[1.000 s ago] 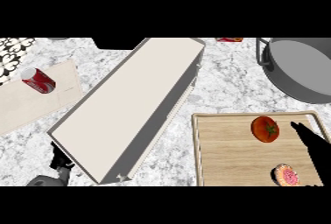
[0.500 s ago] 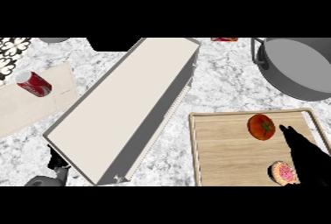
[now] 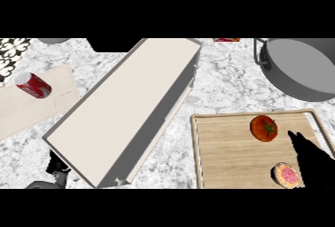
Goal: Pick the cupcake from the tray and place it in the tiered shelf
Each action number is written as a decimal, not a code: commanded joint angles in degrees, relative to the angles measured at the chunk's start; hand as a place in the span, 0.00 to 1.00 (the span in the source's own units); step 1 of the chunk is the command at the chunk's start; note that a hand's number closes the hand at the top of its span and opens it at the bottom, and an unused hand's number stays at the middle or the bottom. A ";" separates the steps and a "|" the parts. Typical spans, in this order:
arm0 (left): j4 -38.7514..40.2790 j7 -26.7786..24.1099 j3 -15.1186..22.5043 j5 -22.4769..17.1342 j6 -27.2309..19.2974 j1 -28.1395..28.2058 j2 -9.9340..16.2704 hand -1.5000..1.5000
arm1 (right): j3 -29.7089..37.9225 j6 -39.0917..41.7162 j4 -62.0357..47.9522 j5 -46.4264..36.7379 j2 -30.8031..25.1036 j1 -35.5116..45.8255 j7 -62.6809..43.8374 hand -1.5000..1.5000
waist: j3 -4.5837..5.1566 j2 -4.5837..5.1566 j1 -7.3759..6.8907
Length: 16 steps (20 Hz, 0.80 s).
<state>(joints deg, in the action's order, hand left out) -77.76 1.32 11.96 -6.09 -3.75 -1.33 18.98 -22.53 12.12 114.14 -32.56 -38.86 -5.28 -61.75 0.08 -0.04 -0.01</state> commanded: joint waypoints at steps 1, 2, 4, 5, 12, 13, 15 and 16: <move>-3.98 0.29 1.73 1.93 -1.15 3.28 -1.57 0.50 | -0.18 2.58 -4.04 -2.28 1.17 -0.76 -2.90 0.00 | -0.09 -0.02 -0.23; 0.04 -0.62 -0.38 1.60 0.89 0.33 -0.44 0.50 | 1.71 4.67 -6.51 -1.21 2.09 3.16 -1.97 0.00 | -0.07 0.08 -0.19; -0.71 0.39 -0.31 2.40 0.06 0.44 -1.83 0.50 | 0.32 4.30 -3.27 -3.78 3.97 0.54 -4.19 0.00 | -0.07 0.02 0.01; 2.57 -0.23 -1.84 1.22 2.19 -0.87 -1.08 0.50 | 1.32 5.40 -2.70 -3.09 3.18 -0.08 -3.46 0.00 | -0.06 0.04 0.16; -3.69 1.52 -2.12 2.72 2.46 2.55 -1.33 0.50 | 3.01 5.69 -6.61 -5.89 5.29 -1.89 1.44 0.00 | -0.09 -0.03 -0.03; 2.14 -0.04 -3.51 1.67 4.52 -1.44 -1.38 0.50 | 2.85 1.91 -15.41 -7.90 6.50 0.44 6.81 0.00 | -0.09 0.11 -0.04; -4.81 3.75 -2.57 3.67 2.45 1.73 -2.54 0.50 | 3.02 4.41 -9.84 -9.61 8.13 -1.38 3.56 0.00 | -0.09 -0.03 -0.03; -1.26 0.88 -3.04 3.72 3.48 0.91 -3.38 0.50 | 4.07 2.07 -10.36 -10.25 7.42 -4.63 7.10 0.00 | -0.08 -0.01 0.17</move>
<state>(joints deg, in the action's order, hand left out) -78.34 2.14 9.25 -3.34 -1.17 -0.81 16.58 -19.29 15.11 104.87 -39.95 -32.79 -6.89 -55.75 0.03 -0.02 -0.02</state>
